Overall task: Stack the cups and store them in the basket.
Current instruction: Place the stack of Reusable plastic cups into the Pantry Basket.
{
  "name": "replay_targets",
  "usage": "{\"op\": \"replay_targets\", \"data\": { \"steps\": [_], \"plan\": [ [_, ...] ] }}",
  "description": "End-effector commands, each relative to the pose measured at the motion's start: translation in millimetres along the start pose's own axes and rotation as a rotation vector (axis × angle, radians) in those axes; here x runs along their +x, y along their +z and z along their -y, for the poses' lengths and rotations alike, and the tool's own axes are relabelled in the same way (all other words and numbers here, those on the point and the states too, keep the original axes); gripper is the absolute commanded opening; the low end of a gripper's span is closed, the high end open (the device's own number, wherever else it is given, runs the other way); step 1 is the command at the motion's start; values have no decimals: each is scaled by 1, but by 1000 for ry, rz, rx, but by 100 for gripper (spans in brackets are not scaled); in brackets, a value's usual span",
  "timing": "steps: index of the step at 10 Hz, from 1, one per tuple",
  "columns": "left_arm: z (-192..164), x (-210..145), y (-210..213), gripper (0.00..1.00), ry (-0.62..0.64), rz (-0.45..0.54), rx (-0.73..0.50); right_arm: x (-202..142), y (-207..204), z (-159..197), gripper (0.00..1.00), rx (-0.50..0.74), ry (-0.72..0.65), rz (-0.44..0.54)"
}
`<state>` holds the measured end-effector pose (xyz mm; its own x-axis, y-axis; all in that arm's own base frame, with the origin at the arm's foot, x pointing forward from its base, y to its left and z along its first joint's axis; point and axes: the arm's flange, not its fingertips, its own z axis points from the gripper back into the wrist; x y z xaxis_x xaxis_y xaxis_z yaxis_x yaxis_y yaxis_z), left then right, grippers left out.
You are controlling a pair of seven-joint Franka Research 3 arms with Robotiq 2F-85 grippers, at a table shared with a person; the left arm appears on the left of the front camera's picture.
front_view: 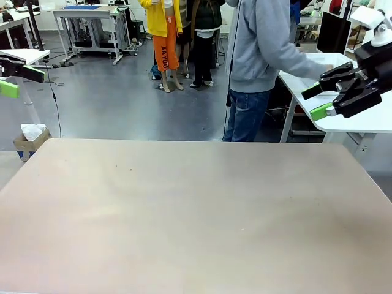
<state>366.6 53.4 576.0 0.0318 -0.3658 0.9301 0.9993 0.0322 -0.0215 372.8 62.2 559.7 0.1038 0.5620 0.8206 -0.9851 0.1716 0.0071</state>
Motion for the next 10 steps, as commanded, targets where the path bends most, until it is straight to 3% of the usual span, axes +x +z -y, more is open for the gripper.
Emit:
{"op": "replay_targets", "data": {
  "steps": [1,10],
  "plan": [
    [1,4,1,100,15,1,-8,5,0,0,100,3,-21,23],
    [1,4,1,100,15,1,-8,5,0,0,100,3,-21,23]
  ]
}}
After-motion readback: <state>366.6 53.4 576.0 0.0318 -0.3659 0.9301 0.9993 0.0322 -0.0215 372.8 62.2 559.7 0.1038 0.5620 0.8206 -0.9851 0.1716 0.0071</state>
